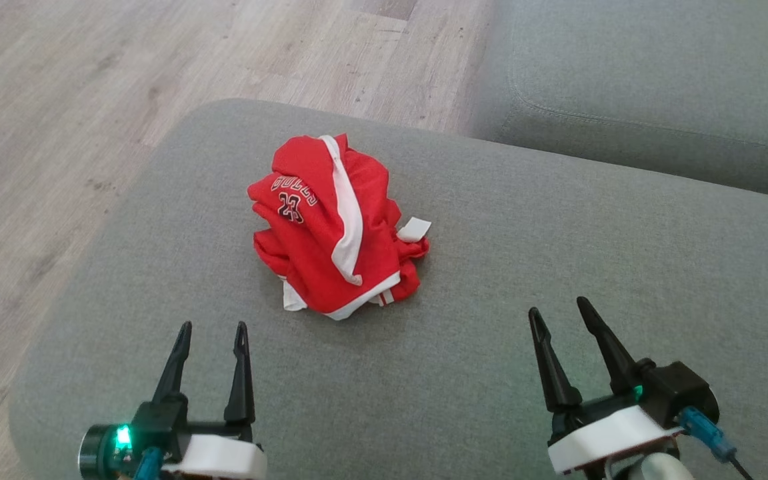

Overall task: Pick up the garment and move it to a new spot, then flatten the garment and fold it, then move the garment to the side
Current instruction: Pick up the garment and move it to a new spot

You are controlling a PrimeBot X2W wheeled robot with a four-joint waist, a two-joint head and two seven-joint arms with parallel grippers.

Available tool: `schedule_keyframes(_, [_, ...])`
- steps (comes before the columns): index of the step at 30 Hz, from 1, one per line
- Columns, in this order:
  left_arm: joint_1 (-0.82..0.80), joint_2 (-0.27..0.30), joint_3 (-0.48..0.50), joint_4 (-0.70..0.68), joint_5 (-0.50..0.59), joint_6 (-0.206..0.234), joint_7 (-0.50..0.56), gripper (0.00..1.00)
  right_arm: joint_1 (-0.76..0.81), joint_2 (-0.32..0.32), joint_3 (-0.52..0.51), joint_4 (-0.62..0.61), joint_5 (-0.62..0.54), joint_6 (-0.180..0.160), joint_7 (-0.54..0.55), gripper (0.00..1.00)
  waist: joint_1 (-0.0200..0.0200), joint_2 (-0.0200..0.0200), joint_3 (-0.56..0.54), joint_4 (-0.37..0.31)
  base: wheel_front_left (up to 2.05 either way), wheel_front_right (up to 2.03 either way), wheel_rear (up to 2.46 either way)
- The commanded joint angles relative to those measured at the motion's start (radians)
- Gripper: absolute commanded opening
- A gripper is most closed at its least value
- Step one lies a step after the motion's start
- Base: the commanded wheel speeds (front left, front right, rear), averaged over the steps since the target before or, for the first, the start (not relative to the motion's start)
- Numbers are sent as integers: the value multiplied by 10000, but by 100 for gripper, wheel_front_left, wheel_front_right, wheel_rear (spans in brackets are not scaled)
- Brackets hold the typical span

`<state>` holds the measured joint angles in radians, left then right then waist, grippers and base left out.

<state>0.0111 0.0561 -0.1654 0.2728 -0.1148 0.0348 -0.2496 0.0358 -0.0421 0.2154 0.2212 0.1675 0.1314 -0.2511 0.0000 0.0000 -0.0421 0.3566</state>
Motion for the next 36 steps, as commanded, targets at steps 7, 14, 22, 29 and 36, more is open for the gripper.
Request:
schedule_keyframes(7, [-517,6,340,-316,194,-124,-122,100,-341,-81,259,-302,122,-7,-107,100,0,0,114,-83,0,0,0])
schedule_keyframes(14, [-2035,281,-233,169,649,-802,-79,100,-620,-81,78,-426,-82,-7,-107,100,0,0,853,-460,0,0,0])
schedule_keyframes(22, [-4536,474,-1219,1709,716,-1498,1591,100,-1083,-81,66,-466,-254,-7,-107,100,0,0,1796,-1076,0,0,0])
schedule_keyframes(29, [-5485,707,-1069,3131,820,-776,2578,100,-1444,-81,96,-478,-209,-7,-107,100,0,0,2249,-1660,0,0,0])
schedule_keyframes(36, [-5718,641,-984,3778,525,-789,2312,0,-1508,-81,-4,-469,-134,-7,-107,100,0,0,2259,-1941,0,0,0])
